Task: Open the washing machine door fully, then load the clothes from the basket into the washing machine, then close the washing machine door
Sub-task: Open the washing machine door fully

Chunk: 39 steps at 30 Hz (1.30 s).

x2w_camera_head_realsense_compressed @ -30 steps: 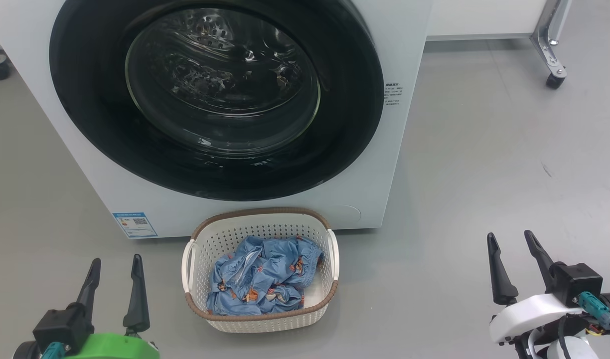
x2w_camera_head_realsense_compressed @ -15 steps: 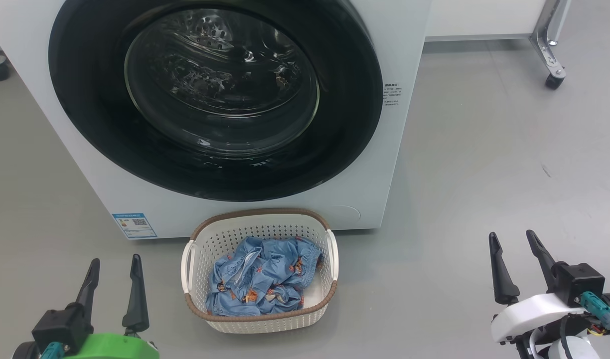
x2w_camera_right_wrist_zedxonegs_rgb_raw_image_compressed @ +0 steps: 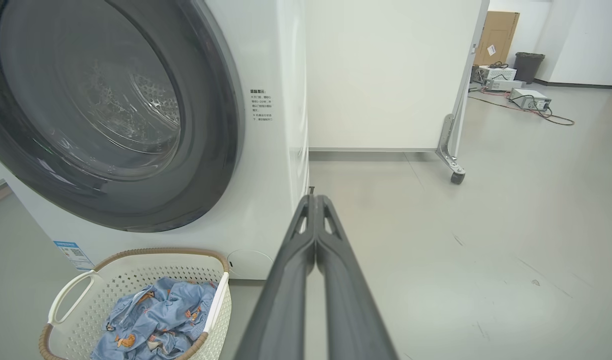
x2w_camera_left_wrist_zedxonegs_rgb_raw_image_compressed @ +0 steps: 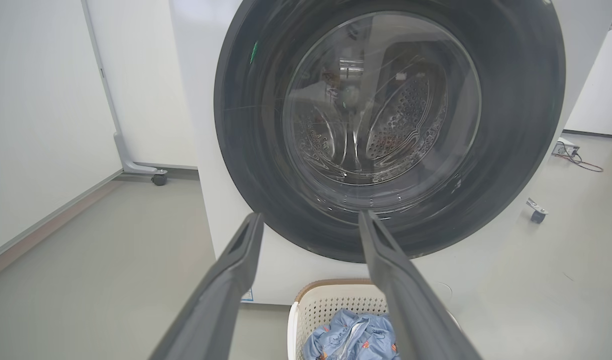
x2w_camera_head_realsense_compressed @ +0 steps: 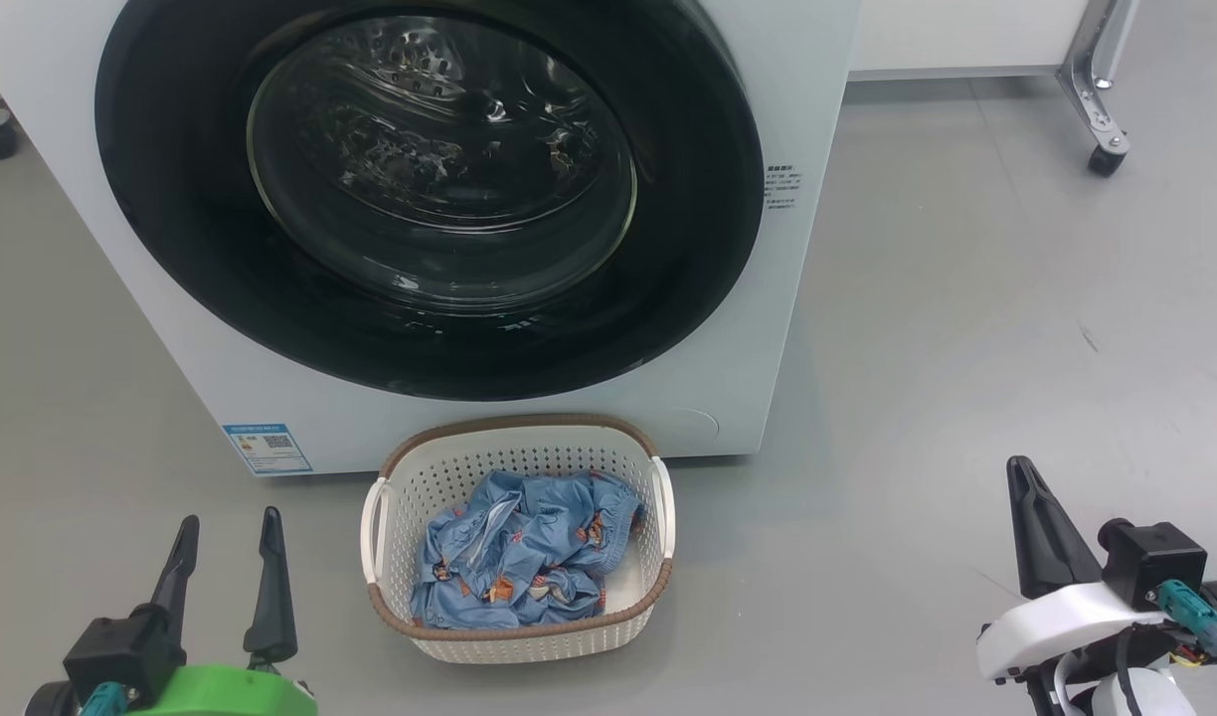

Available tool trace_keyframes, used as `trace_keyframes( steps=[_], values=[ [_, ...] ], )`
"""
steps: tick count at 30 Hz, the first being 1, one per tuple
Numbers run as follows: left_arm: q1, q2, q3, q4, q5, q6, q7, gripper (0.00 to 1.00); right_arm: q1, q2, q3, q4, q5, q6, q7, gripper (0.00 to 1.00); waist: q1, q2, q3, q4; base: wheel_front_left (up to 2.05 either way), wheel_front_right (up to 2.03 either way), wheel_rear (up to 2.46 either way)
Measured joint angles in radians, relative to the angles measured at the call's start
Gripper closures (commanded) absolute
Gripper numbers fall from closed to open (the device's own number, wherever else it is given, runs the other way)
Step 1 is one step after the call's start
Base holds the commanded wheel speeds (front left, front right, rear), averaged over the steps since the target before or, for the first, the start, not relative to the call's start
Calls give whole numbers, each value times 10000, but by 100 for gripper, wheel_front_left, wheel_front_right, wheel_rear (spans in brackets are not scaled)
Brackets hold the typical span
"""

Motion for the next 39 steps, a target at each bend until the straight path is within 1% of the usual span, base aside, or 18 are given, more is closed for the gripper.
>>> trace_keyframes(
  steps=[4,9,17,18,21,22,23,25,29,33,39],
  values=[
    [0,-2,2,-2,0,0,0,0,-1,21,-6,-121,65,25,0,100,0,0,18,-4,0,0,0],
    [4,-2,27,-6,0,0,0,0,-2,73,-119,-173,497,46,0,100,0,0,51,-22,0,0,0],
    [10,-8,136,-52,0,0,0,0,-3,140,-600,-105,2606,81,0,100,0,0,215,-83,0,0,0],
    [10,-10,150,-50,0,0,0,0,-3,140,-642,-46,2968,82,0,100,0,0,223,-84,0,0,0],
    [11,-10,163,-56,0,0,0,0,-6,151,-729,161,4899,82,0,100,0,0,254,-75,0,0,0],
    [11,-12,148,-69,0,0,0,0,-9,151,-750,205,5651,82,0,100,0,0,272,-65,0,0,0],
    [10,-29,142,-92,-4,0,0,0,-77,151,-744,328,7147,81,0,100,0,0,322,-35,0,0,0],
    [10,-36,188,-138,-52,0,0,0,-252,148,-646,477,8172,81,-2,100,0,0,382,-5,0,0,0],
    [12,-36,418,-242,-180,0,0,0,-583,169,-435,548,10061,81,65,100,0,0,543,38,0,0,0],
    [12,-35,470,-320,-186,0,0,0,-781,163,-842,192,11944,81,495,100,0,0,755,77,0,0,0],
    [4,-31,623,-430,-188,0,0,0,-1237,153,-1808,-420,13517,81,1177,100,0,0,1105,154,0,0,0]
  ],
)
